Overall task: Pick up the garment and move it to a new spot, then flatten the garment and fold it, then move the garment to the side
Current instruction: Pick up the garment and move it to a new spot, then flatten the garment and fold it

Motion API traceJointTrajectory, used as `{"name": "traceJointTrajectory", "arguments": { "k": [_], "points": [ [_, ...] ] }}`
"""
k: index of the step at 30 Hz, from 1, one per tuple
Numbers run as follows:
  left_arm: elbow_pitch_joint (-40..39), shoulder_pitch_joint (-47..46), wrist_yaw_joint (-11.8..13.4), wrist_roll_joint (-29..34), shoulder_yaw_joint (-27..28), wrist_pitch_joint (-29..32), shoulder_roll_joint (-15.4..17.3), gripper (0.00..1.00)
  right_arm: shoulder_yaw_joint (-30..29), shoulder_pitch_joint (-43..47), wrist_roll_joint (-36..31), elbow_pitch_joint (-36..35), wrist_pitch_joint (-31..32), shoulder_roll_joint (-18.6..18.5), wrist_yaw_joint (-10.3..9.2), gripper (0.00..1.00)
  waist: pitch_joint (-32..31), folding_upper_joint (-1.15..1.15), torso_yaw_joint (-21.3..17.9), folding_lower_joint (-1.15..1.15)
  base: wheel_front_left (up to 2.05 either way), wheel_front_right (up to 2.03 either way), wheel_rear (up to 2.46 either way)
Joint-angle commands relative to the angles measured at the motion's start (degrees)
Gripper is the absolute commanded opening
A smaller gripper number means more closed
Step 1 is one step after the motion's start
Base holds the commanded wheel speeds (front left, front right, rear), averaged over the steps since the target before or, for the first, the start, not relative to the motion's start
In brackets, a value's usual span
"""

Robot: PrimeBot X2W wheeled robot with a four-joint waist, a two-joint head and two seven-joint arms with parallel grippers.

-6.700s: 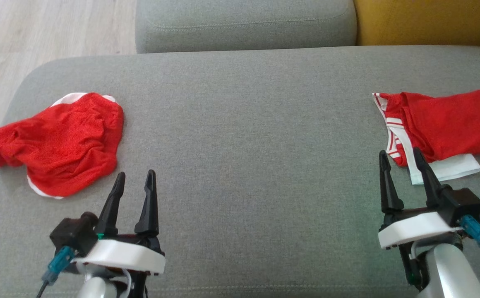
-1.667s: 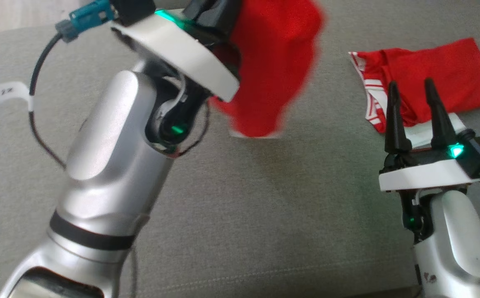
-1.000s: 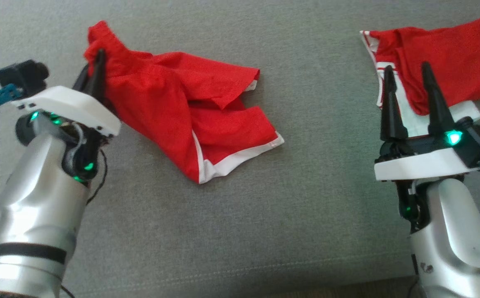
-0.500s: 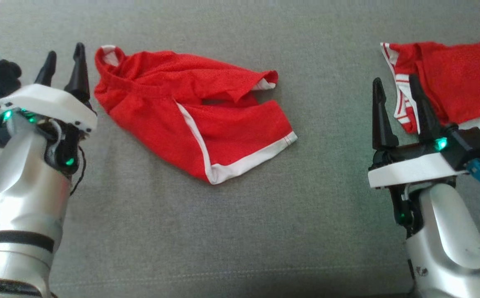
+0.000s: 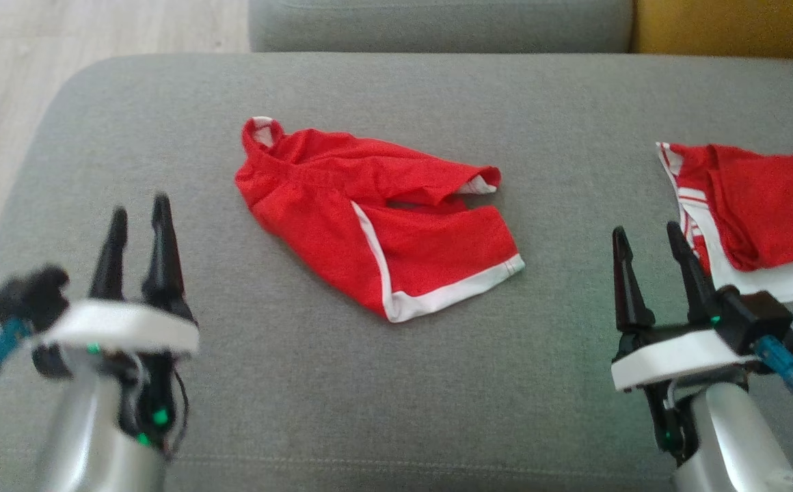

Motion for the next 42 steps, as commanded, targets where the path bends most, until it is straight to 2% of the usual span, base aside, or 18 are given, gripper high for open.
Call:
{"name": "traceJointTrajectory", "arguments": {
  "k": [1, 4, 10, 20, 27, 32, 33, 34, 38, 42],
  "points": [
    [-4.06, -0.15, -0.04, 1.35, 2.81, -0.30, 0.08, 1.00, 1.08, -0.98, 0.38, -1.47, -0.37, 0.18, -0.05, 1.00, -0.85, 0.00, 0.89, 0.00, 0.00, 0.00, 0.00],
    [-8.32, 4.15, -0.37, 2.87, 4.44, -0.30, -2.32, 1.00, 1.47, -0.50, 0.40, -1.21, -0.10, 0.18, -0.05, 1.00, -1.00, 0.00, 1.34, 0.00, 0.00, 0.00, 0.00],
    [-10.67, 6.25, -0.71, 4.58, 5.23, -0.30, -3.86, 1.00, 4.03, -1.38, 0.79, 0.28, 2.63, 0.18, -0.05, 1.00, -0.54, 0.00, 2.09, 0.00, 0.00, 0.00, 0.00],
    [-9.54, 4.98, -1.19, 4.47, 3.23, -0.30, -4.31, 1.00, 9.12, -8.71, 8.04, 10.59, 12.98, -0.35, -0.05, 1.00, 2.65, 0.00, 5.33, 0.00, 0.00, 0.00, 0.00],
    [-9.40, 3.78, -0.61, 3.34, 1.63, -0.30, -4.32, 1.00, 10.52, -13.99, 9.33, 18.59, 13.57, -2.66, -0.05, 1.00, 4.47, 0.00, 7.79, 0.00, 0.00, 0.00, 0.00],
    [-9.64, 3.19, -0.20, 2.81, 1.02, -0.30, -4.33, 1.00, 12.35, -16.69, 11.12, 23.09, 13.41, -2.85, -0.05, 1.00, 5.21, 0.00, 8.67, 0.00, 0.00, 0.00, 0.00],
    [-9.66, 3.18, -0.11, 2.74, 0.97, -0.30, -4.33, 1.00, 12.99, -17.05, 11.90, 23.69, 13.53, -2.84, -0.05, 0.41, 5.26, 0.00, 8.70, 0.00, 0.00, 0.00, 0.00],
    [-9.68, 3.19, -0.02, 2.68, 0.96, -0.30, -4.33, 1.00, 13.72, -17.40, 12.45, 24.09, 13.35, -3.00, -0.05, 0.00, 5.30, 0.00, 8.68, 0.00, 0.00, 0.00, 0.00],
    [-9.64, 3.34, 0.28, 2.53, 0.96, -0.30, -4.33, 1.00, 14.65, -18.62, 13.32, 25.59, 10.92, -4.30, -0.05, 0.00, 5.04, 0.00, 7.86, 0.00, 0.00, 0.00, 0.00],
    [-9.69, 3.34, 0.43, 2.58, 0.94, -0.30, -4.33, 1.00, 12.42, -19.74, 11.75, 27.24, 7.06, -6.08, -0.05, 0.00, 4.35, 0.00, 6.32, 0.00, 0.00, 0.00, 0.00]
  ]
}}
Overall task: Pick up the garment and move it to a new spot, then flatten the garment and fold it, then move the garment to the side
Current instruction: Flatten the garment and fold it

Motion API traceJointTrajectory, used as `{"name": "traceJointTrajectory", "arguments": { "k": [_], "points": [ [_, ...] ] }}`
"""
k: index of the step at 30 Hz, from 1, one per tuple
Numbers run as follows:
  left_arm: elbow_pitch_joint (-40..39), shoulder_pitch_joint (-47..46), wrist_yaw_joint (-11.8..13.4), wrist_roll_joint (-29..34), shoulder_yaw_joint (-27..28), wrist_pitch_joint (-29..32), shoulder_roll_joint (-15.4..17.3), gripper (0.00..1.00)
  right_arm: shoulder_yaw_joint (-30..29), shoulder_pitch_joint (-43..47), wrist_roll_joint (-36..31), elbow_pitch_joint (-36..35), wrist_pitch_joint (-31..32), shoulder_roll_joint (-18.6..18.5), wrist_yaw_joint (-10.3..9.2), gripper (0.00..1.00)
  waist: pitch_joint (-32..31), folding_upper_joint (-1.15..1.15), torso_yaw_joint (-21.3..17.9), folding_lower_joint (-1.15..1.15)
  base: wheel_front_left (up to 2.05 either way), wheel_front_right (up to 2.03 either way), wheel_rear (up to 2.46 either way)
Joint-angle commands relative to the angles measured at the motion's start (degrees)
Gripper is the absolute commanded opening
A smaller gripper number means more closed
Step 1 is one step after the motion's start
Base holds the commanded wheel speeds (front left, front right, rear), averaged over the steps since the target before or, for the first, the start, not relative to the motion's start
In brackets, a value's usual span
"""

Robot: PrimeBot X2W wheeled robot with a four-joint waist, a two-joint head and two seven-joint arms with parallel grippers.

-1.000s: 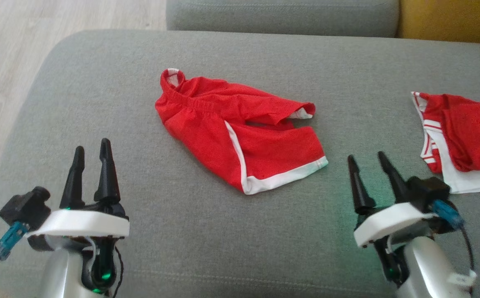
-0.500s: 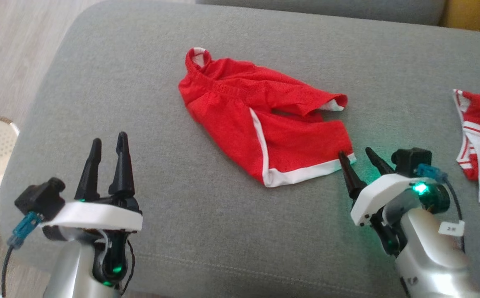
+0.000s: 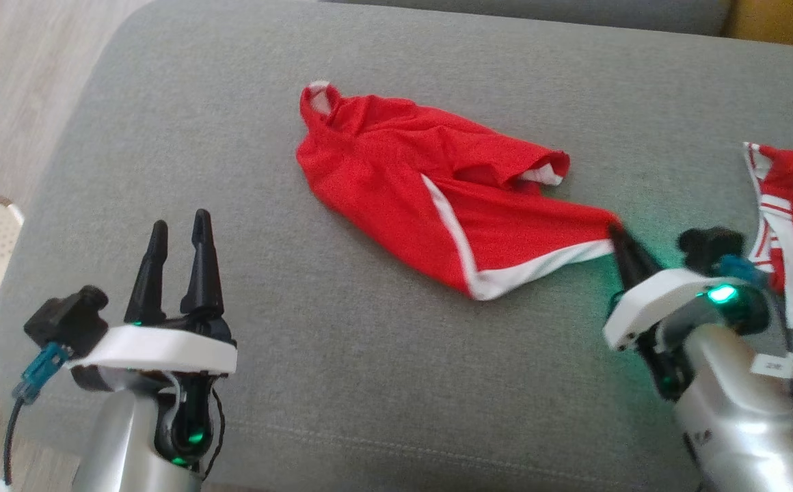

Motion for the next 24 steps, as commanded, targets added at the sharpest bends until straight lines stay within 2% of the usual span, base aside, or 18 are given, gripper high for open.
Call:
{"name": "traceJointTrajectory", "arguments": {
  "k": [1, 9, 15, 16, 17, 21, 24],
  "points": [
    [-2.01, -2.27, 0.38, -0.31, 1.46, -0.30, 0.66, 1.00, -0.53, -2.27, -0.62, -1.01, -1.83, -0.69, -0.05, 0.00, -0.55, 0.00, -0.97, 0.00, 0.00, 0.00, 0.00],
    [-2.46, -1.80, 0.85, -0.98, 0.86, -0.30, 0.66, 1.00, -9.08, -0.53, -4.52, 0.58, -4.71, -0.95, -0.05, 0.00, -2.04, 0.00, -3.94, 0.00, 0.00, 0.00, 0.00],
    [-2.80, -1.48, 1.50, -1.42, 0.36, -0.30, 0.66, 1.00, -14.97, 3.57, -8.18, 0.52, -3.87, 1.88, -0.05, 0.00, -2.22, 0.00, -5.55, 0.00, 0.00, 0.00, 0.00],
    [-2.79, -1.45, 1.57, -1.43, 0.30, -0.30, 0.66, 1.00, -15.46, 4.07, -8.76, 0.36, -3.61, 2.28, -0.05, 0.39, -2.23, 0.00, -5.73, 0.00, 0.00, 0.00, 0.00],
    [-2.68, -1.43, 1.59, -1.40, 0.19, -0.30, 0.66, 1.00, -15.74, 4.45, -9.28, 0.07, -3.43, 2.66, -0.05, 1.00, -2.25, 0.00, -5.88, 0.00, 0.00, 0.00, 0.00],
    [-2.26, -1.26, 1.79, -1.07, 0.03, -0.30, 0.66, 1.00, -17.43, 5.29, -10.12, -5.05, -5.88, 4.39, -0.05, 1.00, -2.93, 0.00, -6.75, 0.00, 0.00, 0.00, 0.00],
    [-2.06, -1.22, 1.78, -1.01, -0.52, -0.30, 0.65, 1.00, -16.42, 7.03, -9.80, -10.68, -7.41, 5.16, -0.05, 1.00, -3.36, 0.00, -7.20, 0.00, 0.00, 0.00, 0.00]
  ]
}}
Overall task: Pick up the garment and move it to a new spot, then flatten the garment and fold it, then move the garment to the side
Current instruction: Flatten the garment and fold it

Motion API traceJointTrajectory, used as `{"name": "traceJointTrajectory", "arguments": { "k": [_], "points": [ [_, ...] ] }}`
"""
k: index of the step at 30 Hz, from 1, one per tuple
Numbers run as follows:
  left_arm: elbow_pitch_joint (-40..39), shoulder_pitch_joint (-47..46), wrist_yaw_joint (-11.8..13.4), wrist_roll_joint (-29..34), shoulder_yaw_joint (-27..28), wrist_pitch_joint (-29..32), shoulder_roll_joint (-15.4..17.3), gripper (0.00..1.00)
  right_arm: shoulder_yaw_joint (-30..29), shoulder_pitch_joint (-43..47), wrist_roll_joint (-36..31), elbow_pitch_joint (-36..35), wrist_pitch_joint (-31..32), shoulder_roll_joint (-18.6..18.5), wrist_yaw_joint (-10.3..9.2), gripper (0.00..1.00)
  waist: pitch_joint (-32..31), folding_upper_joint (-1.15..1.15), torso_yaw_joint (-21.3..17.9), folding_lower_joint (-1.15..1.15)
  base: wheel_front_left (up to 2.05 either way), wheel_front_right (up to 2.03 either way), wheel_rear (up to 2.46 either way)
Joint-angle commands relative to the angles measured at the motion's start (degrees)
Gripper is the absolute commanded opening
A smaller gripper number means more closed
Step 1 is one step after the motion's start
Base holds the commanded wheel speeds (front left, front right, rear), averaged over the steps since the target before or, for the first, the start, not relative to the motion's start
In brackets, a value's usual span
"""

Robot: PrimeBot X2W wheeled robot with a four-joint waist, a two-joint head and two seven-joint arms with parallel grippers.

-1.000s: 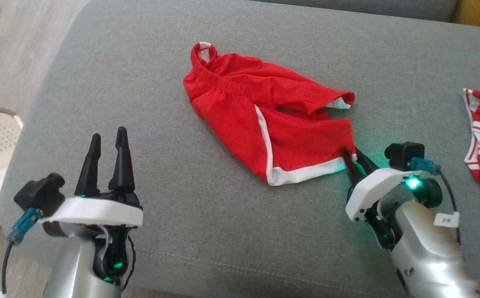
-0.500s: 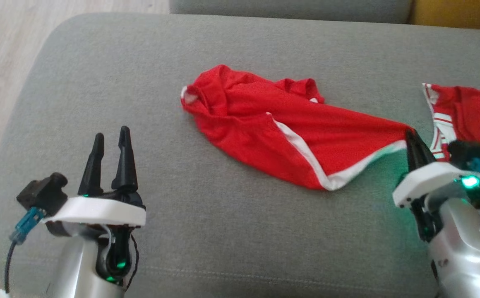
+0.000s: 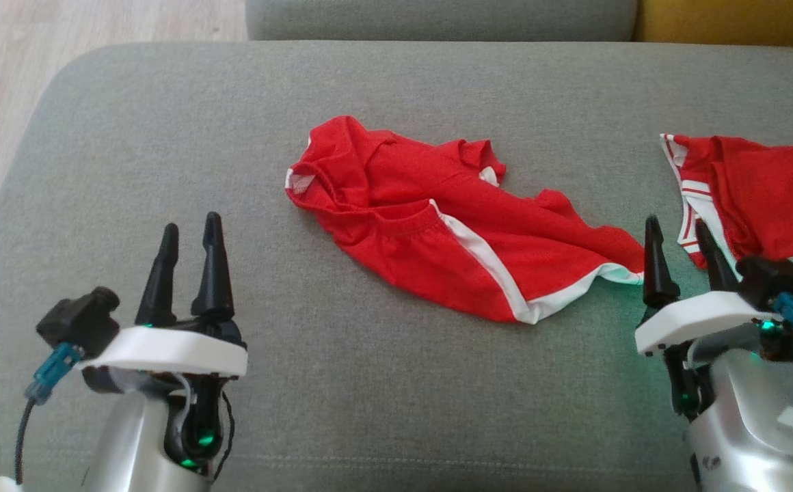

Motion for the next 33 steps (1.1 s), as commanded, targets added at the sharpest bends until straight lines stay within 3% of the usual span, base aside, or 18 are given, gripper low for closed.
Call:
{"name": "traceJointTrajectory", "arguments": {
  "k": [1, 6, 12, 17, 29, 33],
  "points": [
    [-1.53, -1.55, 0.24, -0.01, 1.08, -0.30, 0.65, 1.00, 2.06, 1.02, 0.11, -3.73, -1.03, 0.75, -0.04, 1.00, -0.24, 0.00, -0.34, 0.00, 0.00, 0.00, 0.00],
    [-0.55, -2.31, -0.10, 0.09, -1.46, -0.30, 0.65, 1.00, 3.06, 5.72, 0.93, -12.09, -1.50, 1.14, -0.04, 1.00, 0.07, 0.00, -2.09, 0.00, 0.00, 0.00, 0.00],
    [4.47, -7.93, -1.37, 0.39, -9.20, 2.56, 0.65, 1.00, 3.89, 7.47, 1.00, -16.24, -1.55, 1.24, -0.04, 1.00, 2.10, 0.00, -4.83, 0.00, 0.00, 0.00, 0.00],
    [8.59, -15.87, -1.87, -0.35, -13.55, 11.66, 0.66, 1.00, 5.64, 6.46, 1.74, -17.58, -1.50, 1.26, -0.04, 1.00, 4.38, 0.00, -7.39, 0.00, 0.00, 0.00, 0.00],
    [15.58, -31.02, -2.78, -6.07, -15.58, 37.93, 4.08, 1.00, 9.88, 2.94, 2.57, -15.58, -1.58, 1.26, -0.04, 1.00, 4.99, 0.00, -11.36, 0.00, 0.00, 0.00, 0.00],
    [17.63, -34.05, -1.75, -7.97, -15.57, 47.03, 5.62, 1.00, 10.70, 2.32, 3.29, -14.97, -1.60, 1.26, -0.04, 1.00, 4.46, 0.00, -12.15, 0.00, 0.00, 0.00, 0.00]
  ]
}}
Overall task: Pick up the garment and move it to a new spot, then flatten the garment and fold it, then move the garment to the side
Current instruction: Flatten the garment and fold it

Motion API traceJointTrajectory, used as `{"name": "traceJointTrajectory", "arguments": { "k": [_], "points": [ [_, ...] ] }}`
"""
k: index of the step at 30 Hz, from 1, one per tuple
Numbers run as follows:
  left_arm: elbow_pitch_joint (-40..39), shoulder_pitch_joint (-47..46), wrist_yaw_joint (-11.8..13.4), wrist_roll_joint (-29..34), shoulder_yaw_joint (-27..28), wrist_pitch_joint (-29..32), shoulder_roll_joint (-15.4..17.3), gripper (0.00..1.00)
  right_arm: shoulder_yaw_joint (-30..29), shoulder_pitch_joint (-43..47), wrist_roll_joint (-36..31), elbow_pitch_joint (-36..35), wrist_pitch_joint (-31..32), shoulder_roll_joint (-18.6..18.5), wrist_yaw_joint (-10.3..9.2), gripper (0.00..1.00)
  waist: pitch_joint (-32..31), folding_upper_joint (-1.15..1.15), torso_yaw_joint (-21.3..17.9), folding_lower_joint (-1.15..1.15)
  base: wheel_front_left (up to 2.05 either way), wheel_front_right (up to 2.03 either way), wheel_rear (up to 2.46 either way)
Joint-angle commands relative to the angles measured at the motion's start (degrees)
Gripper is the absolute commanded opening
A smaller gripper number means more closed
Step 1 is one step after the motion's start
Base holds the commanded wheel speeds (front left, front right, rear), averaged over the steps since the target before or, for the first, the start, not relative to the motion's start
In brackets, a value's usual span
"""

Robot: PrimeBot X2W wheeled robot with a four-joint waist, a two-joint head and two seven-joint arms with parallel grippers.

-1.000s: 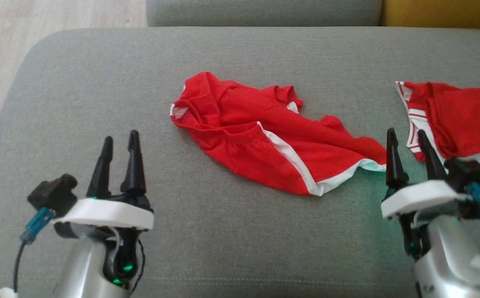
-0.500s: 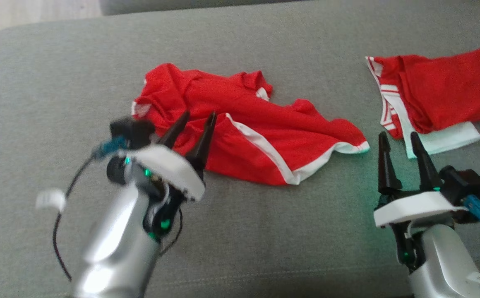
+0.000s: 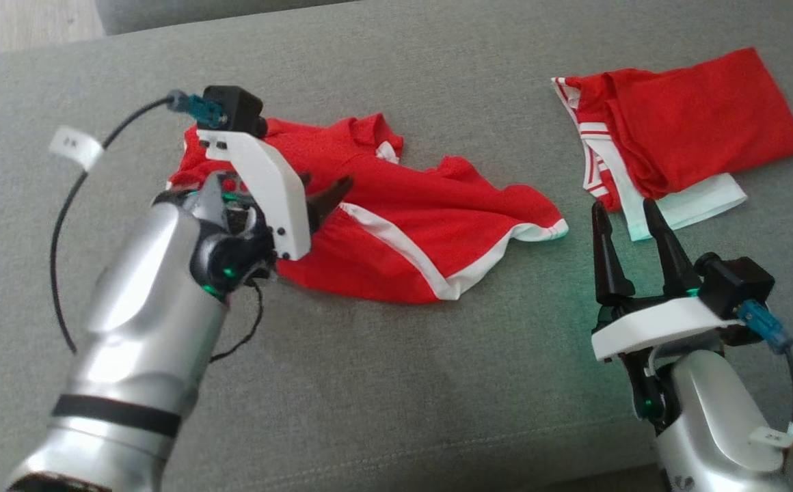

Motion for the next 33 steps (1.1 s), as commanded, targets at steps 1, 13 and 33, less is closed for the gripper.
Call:
{"name": "traceJointTrajectory", "arguments": {
  "k": [1, 13, 33],
  "points": [
    [-1.09, -3.80, 0.33, -0.42, 1.46, 2.23, 2.17, 1.00, 1.69, -2.36, 0.52, -1.48, -0.60, 0.01, -0.05, 1.00, -0.22, 0.00, -0.33, 0.00, 0.00, 0.00, 0.00],
    [1.82, -7.10, 1.52, -1.18, -0.42, 13.38, 4.68, 1.00, 4.01, -3.06, 1.85, -1.68, -0.62, 0.01, -0.05, 1.00, 0.05, 0.00, -2.76, 0.00, 0.00, 0.00, 0.00],
    [10.43, -12.85, 2.12, 3.42, -4.41, 12.63, 5.48, 1.00, 6.37, -3.70, 3.59, -1.71, -0.62, 0.02, -0.05, 1.00, 1.83, 0.00, -5.60, 0.00, 0.00, 0.00, 0.00]
  ]
}}
